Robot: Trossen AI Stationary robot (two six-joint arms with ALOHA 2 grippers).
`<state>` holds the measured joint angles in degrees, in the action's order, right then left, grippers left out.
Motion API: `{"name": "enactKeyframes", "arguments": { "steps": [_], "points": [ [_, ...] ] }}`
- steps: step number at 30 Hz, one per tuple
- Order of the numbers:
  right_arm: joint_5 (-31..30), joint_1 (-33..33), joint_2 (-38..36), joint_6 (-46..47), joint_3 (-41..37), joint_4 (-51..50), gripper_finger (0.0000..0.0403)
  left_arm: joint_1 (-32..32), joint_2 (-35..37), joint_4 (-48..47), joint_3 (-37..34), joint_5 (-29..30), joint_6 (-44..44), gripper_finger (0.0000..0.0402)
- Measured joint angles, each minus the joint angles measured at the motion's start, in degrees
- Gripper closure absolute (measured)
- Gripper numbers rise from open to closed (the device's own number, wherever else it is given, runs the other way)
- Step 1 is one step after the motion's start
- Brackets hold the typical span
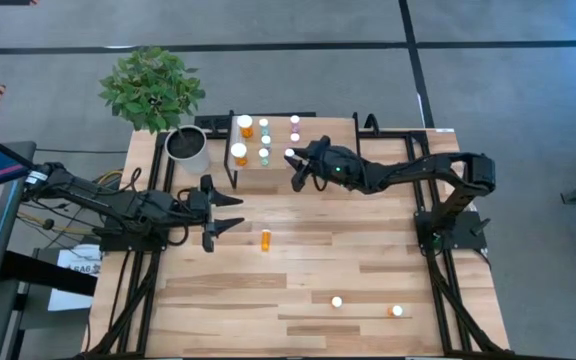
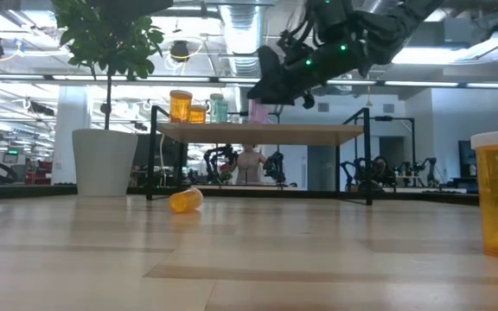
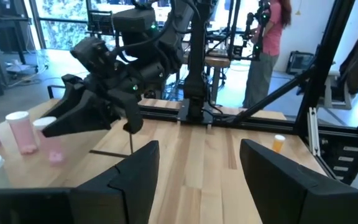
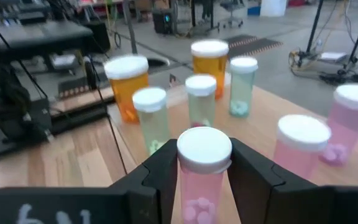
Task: Pick and place medicine bottles onto shelf by color
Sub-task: Put the pink pill bottle on the shelf aligned with the other pink pill bottles
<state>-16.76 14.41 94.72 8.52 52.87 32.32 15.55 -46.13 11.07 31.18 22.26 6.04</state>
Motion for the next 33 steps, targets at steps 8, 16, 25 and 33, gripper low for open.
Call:
{"name": "enactKeyframes", "arguments": {
  "steps": [8,16,25,33],
  "points": [
    [-0.12,0.38,1.26,-1.1,4.77,-9.1,0.0257,0.0,0.0,-0.13,0.0,-0.02,0.02,0.019],
    [-1.57,0.37,-0.72,-1.52,5.12,-12.75,0.0256,0.0,0.0,-0.2,0.02,-0.04,0.02,0.019],
    [-4.24,0.35,-0.81,-1.5,5.18,-15.33,0.0257,0.0,0.0,-0.2,0.02,-0.56,0.07,0.019],
    [-4.46,0.37,-0.81,-1.52,5.21,-15.94,0.0253,0.0,0.0,-0.2,0.04,-0.55,0.13,0.019]
  ]
}}
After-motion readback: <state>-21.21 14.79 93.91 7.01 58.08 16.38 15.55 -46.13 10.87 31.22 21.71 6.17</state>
